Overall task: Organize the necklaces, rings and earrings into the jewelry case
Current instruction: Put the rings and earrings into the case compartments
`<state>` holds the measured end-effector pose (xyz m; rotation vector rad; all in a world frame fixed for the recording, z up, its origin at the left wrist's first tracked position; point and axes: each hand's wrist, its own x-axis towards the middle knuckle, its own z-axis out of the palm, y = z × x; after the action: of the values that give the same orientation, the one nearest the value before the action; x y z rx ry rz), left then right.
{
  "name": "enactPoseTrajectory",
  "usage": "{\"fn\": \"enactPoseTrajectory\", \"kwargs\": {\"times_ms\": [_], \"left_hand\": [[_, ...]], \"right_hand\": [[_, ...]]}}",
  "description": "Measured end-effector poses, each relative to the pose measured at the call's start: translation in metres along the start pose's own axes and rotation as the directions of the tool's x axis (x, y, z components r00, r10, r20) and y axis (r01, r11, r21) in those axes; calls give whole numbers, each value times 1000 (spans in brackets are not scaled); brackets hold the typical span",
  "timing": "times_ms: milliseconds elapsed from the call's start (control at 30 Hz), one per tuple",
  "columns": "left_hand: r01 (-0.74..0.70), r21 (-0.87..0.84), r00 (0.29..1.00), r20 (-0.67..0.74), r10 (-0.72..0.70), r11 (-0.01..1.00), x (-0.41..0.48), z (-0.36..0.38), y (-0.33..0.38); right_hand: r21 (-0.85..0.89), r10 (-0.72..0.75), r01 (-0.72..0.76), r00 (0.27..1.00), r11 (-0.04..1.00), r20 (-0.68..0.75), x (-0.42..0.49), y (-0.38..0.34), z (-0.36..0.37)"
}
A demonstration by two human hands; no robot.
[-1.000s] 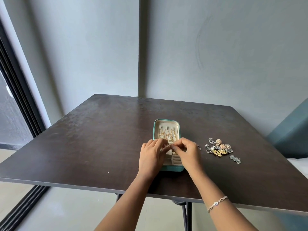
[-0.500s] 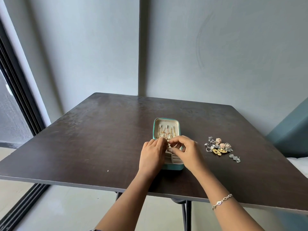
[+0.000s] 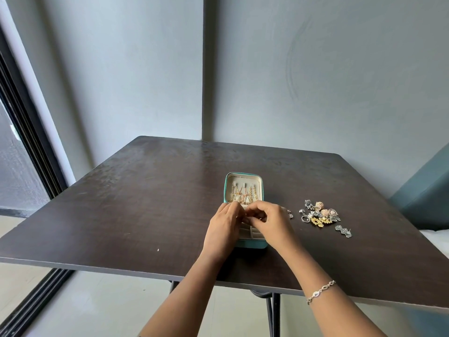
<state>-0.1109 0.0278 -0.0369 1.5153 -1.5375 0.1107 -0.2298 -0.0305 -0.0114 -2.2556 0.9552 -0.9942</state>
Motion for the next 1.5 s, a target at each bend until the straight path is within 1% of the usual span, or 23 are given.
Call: {"fn": "enactPoseTrajectory", "kwargs": {"times_ms": [167,300,433,500,600,700,767,1067,1167,1367,1433,1500], "left_hand": [[74,-23,997,5,-74,997,0,-2,2],[62,-18,998,-1,-62,998,-1,0,1],[95,-9,995,2,-95,995,1,3,-2],[113,-16,994,-8,-113,993,1,2,-3],[114,23,993,-46,-113,993,2,2,-3],[130,78,990,-64,-125,989,3,3,-6],[146,84,987,-72,-141,986,3,4,-7],[146,85,988,-58,-142,986,3,5,-8],[140,91,989,-65,-135,986,3,5,-7],[132,84,990,-69,-126,988,3,6,-7],[136,81,989,-66,-131,987,3,6,-8],[141,84,988,-72,-135,987,2,6,-8]], "right_hand": [[-60,-4,4,1000,998,-3,-2,2,1],[-97,-45,42,999,994,-26,-3,2,1],[-114,-99,92,993,989,-61,-2,5,-2],[-117,-101,92,992,989,-74,-1,10,-9],[-125,-89,86,996,988,-18,-1,17,-24],[-197,-108,123,991,973,85,-5,21,-32],[-248,-110,138,986,959,124,-8,24,-31],[-373,-235,265,964,889,125,-11,21,-24],[-379,-265,284,959,880,104,-12,20,-24],[-419,-326,346,938,840,120,-11,23,-20],[-396,-316,331,943,856,106,-12,26,-19],[-293,-276,282,959,914,60,-14,32,-20]]}}
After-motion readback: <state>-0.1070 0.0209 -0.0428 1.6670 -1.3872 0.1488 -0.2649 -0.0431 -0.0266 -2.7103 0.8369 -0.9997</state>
